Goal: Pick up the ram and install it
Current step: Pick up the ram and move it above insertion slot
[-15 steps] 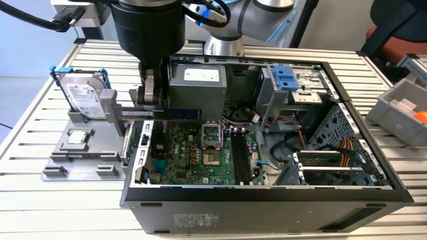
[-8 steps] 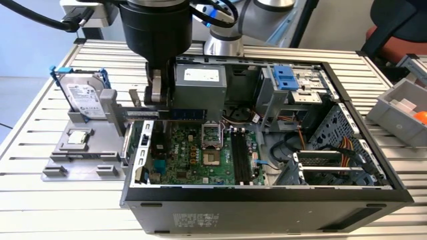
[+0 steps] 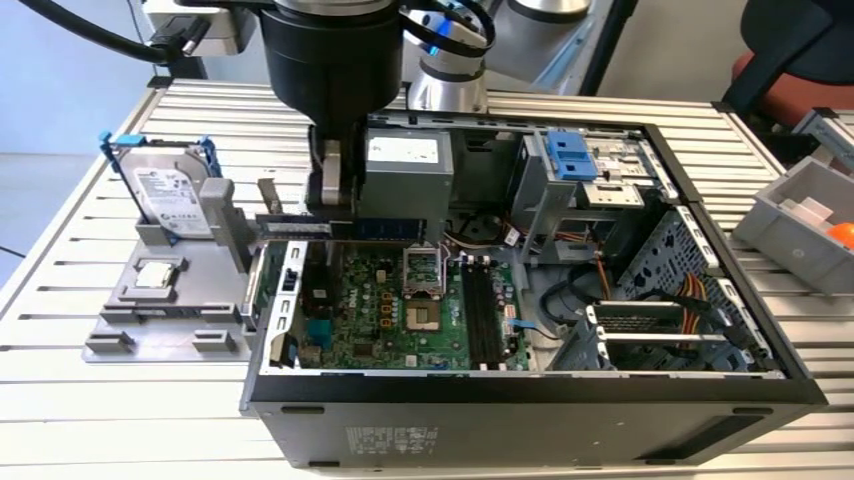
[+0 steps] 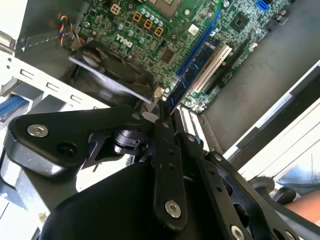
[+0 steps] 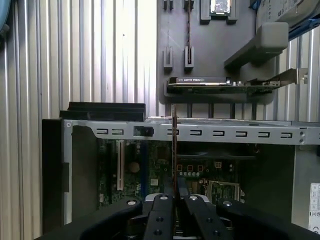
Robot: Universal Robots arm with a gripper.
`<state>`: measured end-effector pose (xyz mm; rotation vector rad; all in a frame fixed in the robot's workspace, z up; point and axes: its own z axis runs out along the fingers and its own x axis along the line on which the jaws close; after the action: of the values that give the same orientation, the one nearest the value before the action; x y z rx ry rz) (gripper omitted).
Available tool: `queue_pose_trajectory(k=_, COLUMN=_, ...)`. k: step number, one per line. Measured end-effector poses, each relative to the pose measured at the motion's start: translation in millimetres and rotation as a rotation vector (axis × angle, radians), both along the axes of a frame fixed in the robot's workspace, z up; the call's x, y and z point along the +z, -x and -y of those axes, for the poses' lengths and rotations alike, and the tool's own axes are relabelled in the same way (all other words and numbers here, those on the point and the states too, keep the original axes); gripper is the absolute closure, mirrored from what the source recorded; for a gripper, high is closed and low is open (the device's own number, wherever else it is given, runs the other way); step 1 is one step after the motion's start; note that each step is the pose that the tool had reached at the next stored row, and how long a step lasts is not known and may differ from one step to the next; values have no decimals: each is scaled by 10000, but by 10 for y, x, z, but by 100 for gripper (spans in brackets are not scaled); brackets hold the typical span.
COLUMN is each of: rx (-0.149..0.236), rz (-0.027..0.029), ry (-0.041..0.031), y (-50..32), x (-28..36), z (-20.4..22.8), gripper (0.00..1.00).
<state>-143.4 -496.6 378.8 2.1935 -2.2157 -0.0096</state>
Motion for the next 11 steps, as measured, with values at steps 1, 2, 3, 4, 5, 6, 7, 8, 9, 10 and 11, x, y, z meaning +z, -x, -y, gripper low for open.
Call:
queue_pose_trajectory(k=1, rx=0, rz=-1, ry=2, y=-14, x=1, z=0, gripper=100)
queue_pose_trajectory(k=2, rx=0, rz=-2, ry=2, y=-29, x=1, z=0, gripper=100)
queue_pose_trajectory(k=3, rx=0, rz=0, ry=-1, y=-43, x=0, z=0, gripper=100)
queue_pose_trajectory(k=4, rx=0, rz=-1, ry=1, y=-58, x=1, z=0, gripper=100)
queue_pose_trajectory(k=5, rx=0, rz=-2, ry=3, y=-72, x=2, z=0, gripper=100)
queue_pose_trajectory(k=6, rx=1, rz=0, ry=0, y=-89, x=0, z=0, gripper=100)
queue_pose_trajectory(k=7, rx=0, rz=-1, ry=2, y=-104, x=1, z=0, gripper=100)
queue_pose_trajectory(k=8, rx=1, rz=-1, ry=1, y=-119, x=0, z=0, gripper=100)
queue_pose_trajectory(k=9, rx=0, rz=-1, ry=2, y=-133, x=1, z=0, gripper=100)
queue_pose_trajectory(k=10, rx=0, rz=-1, ry=2, y=-147, x=1, z=0, gripper=100)
queue_pose_trajectory(k=11, rx=0, rz=-2, ry=3, y=-161, x=2, z=0, gripper=100)
